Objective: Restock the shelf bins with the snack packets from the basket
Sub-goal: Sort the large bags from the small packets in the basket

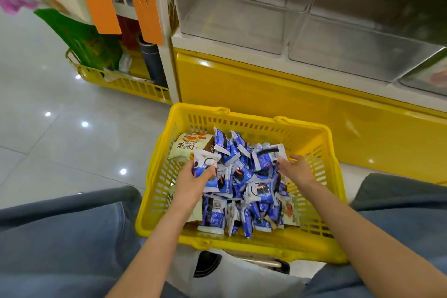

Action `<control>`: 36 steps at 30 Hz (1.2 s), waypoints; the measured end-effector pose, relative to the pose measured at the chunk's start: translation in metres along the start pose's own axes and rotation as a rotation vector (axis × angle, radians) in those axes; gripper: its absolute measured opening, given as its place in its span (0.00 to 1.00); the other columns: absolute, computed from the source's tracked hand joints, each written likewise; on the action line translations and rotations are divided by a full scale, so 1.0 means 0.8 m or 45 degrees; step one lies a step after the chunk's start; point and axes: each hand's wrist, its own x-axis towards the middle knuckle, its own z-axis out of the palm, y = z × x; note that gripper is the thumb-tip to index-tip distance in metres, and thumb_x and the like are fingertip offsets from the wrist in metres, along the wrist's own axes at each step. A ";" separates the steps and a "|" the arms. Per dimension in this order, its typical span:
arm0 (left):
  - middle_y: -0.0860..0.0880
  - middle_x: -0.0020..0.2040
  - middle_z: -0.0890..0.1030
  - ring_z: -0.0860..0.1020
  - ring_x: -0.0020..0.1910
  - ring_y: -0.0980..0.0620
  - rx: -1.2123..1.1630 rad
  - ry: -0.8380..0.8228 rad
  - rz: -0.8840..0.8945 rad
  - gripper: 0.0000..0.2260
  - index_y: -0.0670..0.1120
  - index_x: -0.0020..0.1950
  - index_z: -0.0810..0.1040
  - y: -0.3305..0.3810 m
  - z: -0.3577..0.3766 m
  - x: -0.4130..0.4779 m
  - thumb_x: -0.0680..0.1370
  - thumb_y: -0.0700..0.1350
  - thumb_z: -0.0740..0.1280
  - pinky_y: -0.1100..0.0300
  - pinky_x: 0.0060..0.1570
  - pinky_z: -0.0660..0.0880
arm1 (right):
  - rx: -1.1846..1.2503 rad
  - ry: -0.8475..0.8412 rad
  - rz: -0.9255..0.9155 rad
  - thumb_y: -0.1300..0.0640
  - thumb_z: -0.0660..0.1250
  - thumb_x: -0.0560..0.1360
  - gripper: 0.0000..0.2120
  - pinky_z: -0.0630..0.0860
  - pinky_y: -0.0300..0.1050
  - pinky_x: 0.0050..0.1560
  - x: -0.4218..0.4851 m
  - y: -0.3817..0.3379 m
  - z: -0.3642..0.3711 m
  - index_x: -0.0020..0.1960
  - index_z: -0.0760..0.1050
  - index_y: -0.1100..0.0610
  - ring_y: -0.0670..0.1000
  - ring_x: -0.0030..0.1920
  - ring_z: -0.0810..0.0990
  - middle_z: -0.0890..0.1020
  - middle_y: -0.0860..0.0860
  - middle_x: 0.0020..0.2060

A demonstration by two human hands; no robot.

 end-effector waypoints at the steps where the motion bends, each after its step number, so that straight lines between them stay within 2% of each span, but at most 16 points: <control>1: 0.60 0.44 0.74 0.73 0.43 0.64 0.006 0.019 0.008 0.08 0.53 0.50 0.69 0.002 -0.001 0.000 0.76 0.47 0.68 0.74 0.39 0.67 | -0.145 0.077 -0.068 0.57 0.66 0.77 0.31 0.68 0.53 0.67 0.000 0.002 0.006 0.73 0.56 0.66 0.61 0.67 0.69 0.67 0.63 0.69; 4: 0.55 0.47 0.77 0.75 0.48 0.56 -0.005 0.053 0.041 0.09 0.48 0.54 0.72 0.003 -0.004 0.002 0.76 0.46 0.67 0.67 0.44 0.69 | -0.621 0.254 -0.407 0.56 0.67 0.75 0.31 0.64 0.46 0.68 -0.016 0.013 0.036 0.72 0.59 0.63 0.56 0.69 0.66 0.68 0.58 0.68; 6: 0.58 0.44 0.75 0.74 0.44 0.59 -0.007 0.082 0.045 0.08 0.49 0.52 0.70 0.005 -0.004 0.003 0.76 0.46 0.67 0.67 0.41 0.68 | -0.615 -0.001 -0.503 0.51 0.67 0.75 0.32 0.63 0.45 0.69 -0.025 0.019 0.064 0.73 0.58 0.60 0.53 0.70 0.65 0.65 0.55 0.70; 8: 0.62 0.41 0.71 0.71 0.40 0.66 -0.004 0.106 0.048 0.10 0.51 0.51 0.67 0.005 -0.004 0.005 0.76 0.47 0.67 0.72 0.36 0.66 | -0.645 -0.305 -0.451 0.44 0.67 0.74 0.41 0.59 0.47 0.72 -0.024 0.022 0.092 0.76 0.50 0.59 0.54 0.74 0.58 0.58 0.55 0.75; 10: 0.61 0.42 0.73 0.72 0.41 0.66 -0.008 0.114 0.043 0.08 0.51 0.49 0.68 0.003 -0.005 0.006 0.76 0.46 0.67 0.74 0.35 0.67 | -0.731 -0.404 -0.355 0.37 0.67 0.70 0.50 0.57 0.51 0.73 -0.015 0.021 0.113 0.77 0.44 0.61 0.56 0.75 0.54 0.53 0.55 0.76; 12: 0.56 0.45 0.77 0.76 0.44 0.62 -0.025 0.119 0.023 0.07 0.51 0.50 0.71 0.001 -0.008 0.006 0.76 0.46 0.68 0.70 0.40 0.71 | -0.877 -0.301 -0.334 0.32 0.67 0.67 0.53 0.60 0.52 0.71 -0.005 0.020 0.126 0.76 0.47 0.62 0.58 0.73 0.58 0.58 0.56 0.74; 14: 0.52 0.48 0.79 0.78 0.47 0.57 -0.069 0.125 -0.013 0.07 0.51 0.51 0.72 -0.002 -0.011 0.007 0.76 0.46 0.67 0.61 0.47 0.75 | -0.962 -0.200 -0.352 0.30 0.66 0.66 0.49 0.65 0.53 0.67 0.000 0.022 0.135 0.74 0.55 0.61 0.58 0.69 0.63 0.65 0.57 0.69; 16: 0.52 0.49 0.79 0.78 0.48 0.55 -0.097 0.126 -0.038 0.07 0.52 0.52 0.72 -0.003 -0.011 0.009 0.76 0.46 0.67 0.57 0.49 0.75 | -1.018 -0.193 -0.386 0.32 0.67 0.67 0.44 0.68 0.51 0.63 0.001 0.025 0.143 0.70 0.61 0.60 0.58 0.65 0.66 0.68 0.57 0.64; 20: 0.54 0.48 0.79 0.78 0.47 0.57 -0.087 0.134 -0.045 0.08 0.52 0.53 0.72 -0.007 -0.013 0.011 0.76 0.46 0.67 0.61 0.46 0.74 | -0.759 -0.319 -0.308 0.40 0.72 0.68 0.36 0.69 0.45 0.42 -0.005 0.025 0.150 0.65 0.62 0.59 0.56 0.52 0.73 0.72 0.55 0.53; 24: 0.57 0.46 0.78 0.77 0.46 0.60 -0.073 0.160 -0.049 0.07 0.54 0.51 0.72 -0.006 -0.014 0.014 0.76 0.46 0.68 0.63 0.44 0.73 | -0.700 -0.255 -0.316 0.45 0.71 0.71 0.35 0.68 0.44 0.28 -0.009 0.017 0.140 0.69 0.60 0.60 0.50 0.33 0.73 0.74 0.52 0.37; 26: 0.57 0.46 0.75 0.74 0.46 0.58 0.019 0.178 -0.023 0.09 0.50 0.55 0.73 0.000 -0.008 0.021 0.75 0.46 0.68 0.62 0.46 0.70 | -0.663 -0.201 -0.366 0.44 0.71 0.71 0.38 0.71 0.46 0.30 -0.008 0.012 0.124 0.72 0.56 0.58 0.51 0.33 0.75 0.77 0.55 0.40; 28: 0.51 0.48 0.75 0.72 0.45 0.57 0.082 0.124 0.032 0.12 0.48 0.57 0.72 0.012 0.005 0.035 0.75 0.45 0.68 0.60 0.46 0.69 | -0.555 -0.117 -0.391 0.43 0.71 0.70 0.40 0.72 0.45 0.37 -0.001 0.004 0.098 0.72 0.55 0.58 0.50 0.39 0.75 0.78 0.57 0.54; 30: 0.49 0.51 0.75 0.73 0.44 0.56 0.128 0.035 0.099 0.12 0.50 0.57 0.71 0.027 0.026 0.054 0.75 0.46 0.68 0.62 0.43 0.70 | -0.444 -0.021 -0.405 0.44 0.71 0.71 0.39 0.69 0.37 0.37 0.015 -0.005 0.067 0.72 0.56 0.60 0.46 0.38 0.72 0.77 0.51 0.51; 32: 0.52 0.53 0.72 0.71 0.45 0.58 0.203 -0.015 0.110 0.20 0.46 0.64 0.69 0.039 0.052 0.078 0.75 0.48 0.68 0.74 0.38 0.68 | -0.412 0.061 -0.358 0.46 0.70 0.72 0.37 0.65 0.35 0.30 0.033 -0.014 0.040 0.70 0.57 0.63 0.44 0.35 0.71 0.73 0.48 0.41; 34: 0.48 0.55 0.73 0.71 0.40 0.60 0.292 -0.084 0.096 0.21 0.43 0.65 0.68 0.047 0.078 0.100 0.75 0.47 0.68 0.77 0.32 0.67 | -0.426 0.093 -0.243 0.47 0.69 0.73 0.36 0.67 0.41 0.31 0.050 -0.020 0.023 0.70 0.57 0.65 0.49 0.37 0.72 0.74 0.56 0.44; 36: 0.44 0.60 0.74 0.75 0.46 0.54 0.406 -0.167 0.050 0.20 0.41 0.66 0.67 0.047 0.100 0.119 0.76 0.45 0.67 0.74 0.37 0.68 | -0.414 0.070 -0.123 0.48 0.68 0.74 0.35 0.68 0.45 0.38 0.061 -0.024 0.014 0.70 0.57 0.66 0.53 0.43 0.72 0.74 0.61 0.51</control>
